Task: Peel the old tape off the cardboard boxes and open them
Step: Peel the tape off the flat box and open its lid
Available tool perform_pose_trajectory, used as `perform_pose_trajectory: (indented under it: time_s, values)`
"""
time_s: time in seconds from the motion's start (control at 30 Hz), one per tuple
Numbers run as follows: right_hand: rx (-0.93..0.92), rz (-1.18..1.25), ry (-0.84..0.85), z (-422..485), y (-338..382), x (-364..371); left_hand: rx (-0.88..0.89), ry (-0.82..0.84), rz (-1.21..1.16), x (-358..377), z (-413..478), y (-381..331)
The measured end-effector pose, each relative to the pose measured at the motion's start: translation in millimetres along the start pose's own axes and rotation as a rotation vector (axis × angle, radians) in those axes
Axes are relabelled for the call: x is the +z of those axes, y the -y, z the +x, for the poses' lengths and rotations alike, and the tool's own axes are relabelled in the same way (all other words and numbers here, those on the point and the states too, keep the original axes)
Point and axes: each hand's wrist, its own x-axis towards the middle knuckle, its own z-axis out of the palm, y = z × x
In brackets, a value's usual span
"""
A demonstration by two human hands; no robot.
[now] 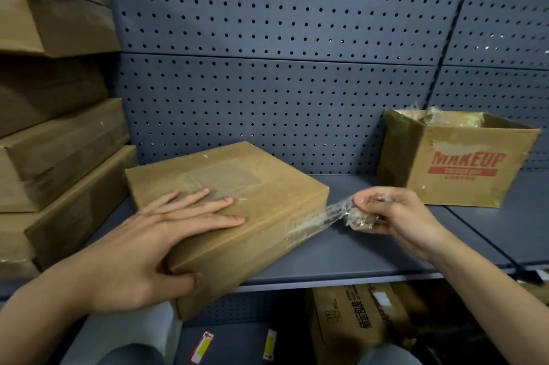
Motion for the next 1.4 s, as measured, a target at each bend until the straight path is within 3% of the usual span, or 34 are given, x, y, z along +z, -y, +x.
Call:
perform_pose_trajectory:
  time_s: [0.2, 0.33, 0.43, 0.53, 0.7, 0.83, 1.0, 1.13, 1.33, 1.4]
  values:
    - [-0.034, 0.029, -0.107, 7.4, -6.4, 9.9, 0.001, 0.032, -0.026, -1.8, -3.4, 3.6]
    - [-0.070, 0.049, -0.291, 12.7, -6.1, -8.7, -0.047, 0.080, -0.008, 4.4, -3.0, 42.6]
    - [-0.167, -0.026, -0.311, 19.1, -3.6, -11.7, -0.079, 0.147, 0.045, 13.7, 4.7, 77.4]
    - [-0.214, -0.048, -0.306, 23.3, -8.4, -6.7, -0.083, 0.112, 0.030, 19.8, 3.8, 87.1]
    - [-0.162, -0.015, -0.448, 22.5, -14.2, -24.8, -0.147, 0.158, 0.033, 15.3, -3.7, 92.0]
    - [-0.156, -0.143, -0.307, 19.4, -9.8, -10.3, -0.146, -0.005, -0.154, -9.7, -13.6, 19.3]
    - [-0.143, -0.278, -0.143, 15.0, -8.6, 18.5, -0.231, -0.059, -0.108, -11.2, -9.9, -1.8]
    - [-0.148, -0.336, -0.054, 5.5, -9.2, 31.3, -0.310, -0.138, 0.087, -8.4, 5.0, -26.7]
    - [-0.400, -0.744, 0.134, -16.5, 4.0, 44.8, -0.324, -0.214, 0.398, 17.1, 37.9, -50.2]
    - [-0.419, -0.777, 0.194, -23.7, 5.2, 49.5, -0.366, -0.186, 0.455, 23.6, 45.0, -46.1]
